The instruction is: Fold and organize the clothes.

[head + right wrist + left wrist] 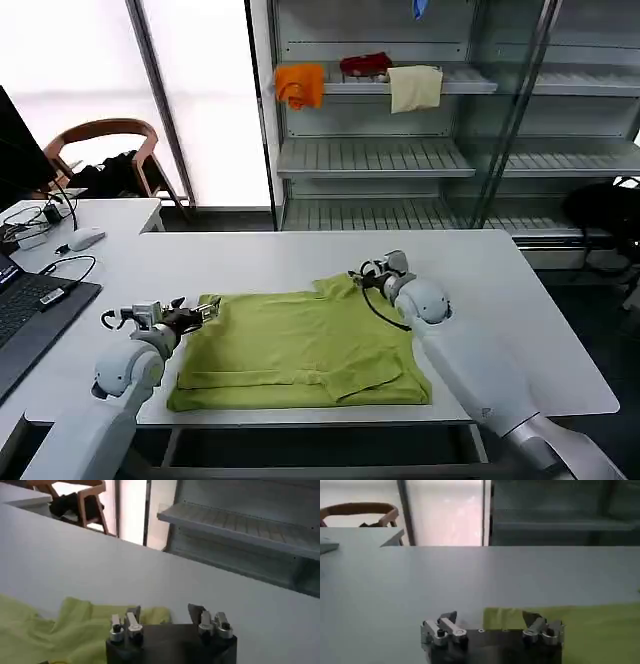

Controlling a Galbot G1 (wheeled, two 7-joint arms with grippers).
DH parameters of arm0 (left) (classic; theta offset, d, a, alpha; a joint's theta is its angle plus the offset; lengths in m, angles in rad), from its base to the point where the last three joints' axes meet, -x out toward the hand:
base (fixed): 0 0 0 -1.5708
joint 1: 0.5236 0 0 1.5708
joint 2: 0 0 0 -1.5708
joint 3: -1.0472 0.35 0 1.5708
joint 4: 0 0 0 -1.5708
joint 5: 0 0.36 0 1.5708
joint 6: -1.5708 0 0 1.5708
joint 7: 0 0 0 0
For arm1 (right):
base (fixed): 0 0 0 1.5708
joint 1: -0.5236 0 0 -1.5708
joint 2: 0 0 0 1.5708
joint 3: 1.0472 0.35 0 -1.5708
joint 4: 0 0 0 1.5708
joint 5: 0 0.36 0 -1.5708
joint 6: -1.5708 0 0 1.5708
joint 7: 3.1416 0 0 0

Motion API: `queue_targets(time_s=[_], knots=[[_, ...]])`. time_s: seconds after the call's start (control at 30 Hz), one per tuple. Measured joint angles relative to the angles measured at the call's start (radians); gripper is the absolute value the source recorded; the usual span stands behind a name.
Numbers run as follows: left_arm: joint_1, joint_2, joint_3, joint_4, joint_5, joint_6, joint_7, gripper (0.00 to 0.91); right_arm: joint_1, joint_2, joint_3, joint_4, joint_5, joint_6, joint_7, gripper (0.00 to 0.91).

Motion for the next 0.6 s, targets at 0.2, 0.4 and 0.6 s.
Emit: queue_targets(time_s=[0.2,0.4,0.6], knots=[[-0.008,-0.007,0.003,0.021,-0.004,0.001,0.014,0.02,-0.012,-0.001,-0.002,-0.004,-0.012,0.003,-0.005,0.0],[-0.004,-0.008,0.006,0.023,-0.004,0.0,0.026,0.02,-0.02,-0.006,-0.006,-0.001,-0.022,0.003,-0.01,0.0],[0.004,-0.007,0.006,0.018,0.001,0.0,0.031,0.0,-0.028,-0.015,-0.008,0.01,-0.029,0.003,-0.016,0.0]])
